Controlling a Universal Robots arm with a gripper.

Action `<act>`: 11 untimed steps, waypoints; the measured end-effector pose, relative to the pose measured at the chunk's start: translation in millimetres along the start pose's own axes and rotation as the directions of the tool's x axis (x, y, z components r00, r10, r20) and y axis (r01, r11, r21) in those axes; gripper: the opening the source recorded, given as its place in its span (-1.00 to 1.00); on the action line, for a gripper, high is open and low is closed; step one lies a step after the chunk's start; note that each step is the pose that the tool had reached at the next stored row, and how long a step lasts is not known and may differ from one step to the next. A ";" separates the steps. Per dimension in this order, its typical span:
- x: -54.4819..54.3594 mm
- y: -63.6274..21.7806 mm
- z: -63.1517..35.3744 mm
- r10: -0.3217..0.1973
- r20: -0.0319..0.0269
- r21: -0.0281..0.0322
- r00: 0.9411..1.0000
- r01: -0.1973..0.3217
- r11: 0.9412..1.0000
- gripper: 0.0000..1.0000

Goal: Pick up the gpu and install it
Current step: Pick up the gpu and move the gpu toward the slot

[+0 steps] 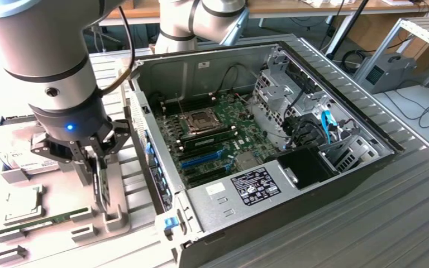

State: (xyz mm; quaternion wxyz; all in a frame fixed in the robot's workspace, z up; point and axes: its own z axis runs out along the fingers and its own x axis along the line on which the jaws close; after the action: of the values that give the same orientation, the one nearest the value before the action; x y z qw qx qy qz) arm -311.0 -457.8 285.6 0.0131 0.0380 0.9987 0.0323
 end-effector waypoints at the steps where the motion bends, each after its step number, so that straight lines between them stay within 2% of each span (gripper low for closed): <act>1: 0.0 0.1 -0.8 0.000 0.000 0.000 1.000 0.000 1.000 -0.48; 11: -0.2 0.6 -9.1 0.000 0.000 0.000 1.000 0.000 1.000 -0.48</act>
State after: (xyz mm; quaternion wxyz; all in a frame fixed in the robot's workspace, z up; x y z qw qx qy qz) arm -311.0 -457.8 294.7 0.0131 0.0380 0.9987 0.0322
